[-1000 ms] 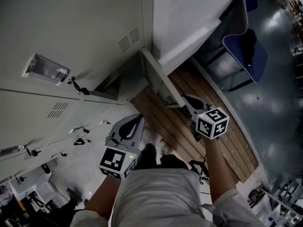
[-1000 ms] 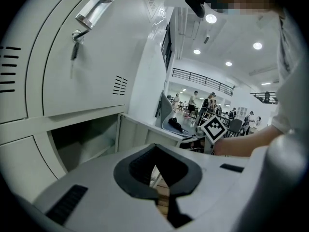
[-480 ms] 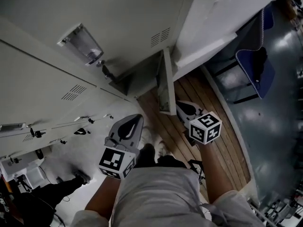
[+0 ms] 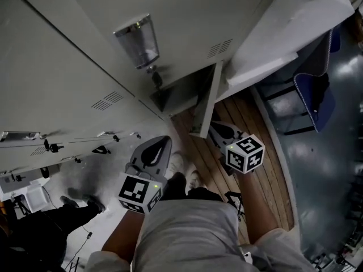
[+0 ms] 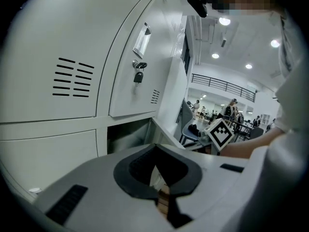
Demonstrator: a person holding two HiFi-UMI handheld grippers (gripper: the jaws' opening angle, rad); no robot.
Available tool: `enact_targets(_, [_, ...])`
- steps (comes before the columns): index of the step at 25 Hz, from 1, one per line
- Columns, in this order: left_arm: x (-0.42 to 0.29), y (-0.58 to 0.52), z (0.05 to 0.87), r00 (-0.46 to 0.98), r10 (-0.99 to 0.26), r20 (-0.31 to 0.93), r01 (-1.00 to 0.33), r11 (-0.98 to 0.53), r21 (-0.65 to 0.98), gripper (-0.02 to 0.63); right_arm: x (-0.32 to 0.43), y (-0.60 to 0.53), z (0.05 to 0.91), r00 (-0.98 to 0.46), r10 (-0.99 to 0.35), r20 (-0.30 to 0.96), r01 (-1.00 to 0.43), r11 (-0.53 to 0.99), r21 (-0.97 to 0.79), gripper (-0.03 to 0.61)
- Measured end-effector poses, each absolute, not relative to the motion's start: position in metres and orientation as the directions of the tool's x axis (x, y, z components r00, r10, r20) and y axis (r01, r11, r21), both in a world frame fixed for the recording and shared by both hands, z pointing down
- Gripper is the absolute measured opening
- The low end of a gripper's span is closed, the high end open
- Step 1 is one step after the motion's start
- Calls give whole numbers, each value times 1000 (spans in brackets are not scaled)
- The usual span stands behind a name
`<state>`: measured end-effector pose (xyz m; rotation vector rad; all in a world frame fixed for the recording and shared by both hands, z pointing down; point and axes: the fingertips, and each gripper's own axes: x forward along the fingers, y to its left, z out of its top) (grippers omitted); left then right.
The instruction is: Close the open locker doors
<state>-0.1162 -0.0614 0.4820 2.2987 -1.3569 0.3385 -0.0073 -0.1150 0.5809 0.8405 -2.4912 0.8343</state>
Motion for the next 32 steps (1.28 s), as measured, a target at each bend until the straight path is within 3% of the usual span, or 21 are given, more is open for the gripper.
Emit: enact_targets(32, [-210, -63, 491, 349, -825, 445, -934, -267, 237, 14, -103, -157, 581, -767, -392, 508, -605, 706, -368, 28])
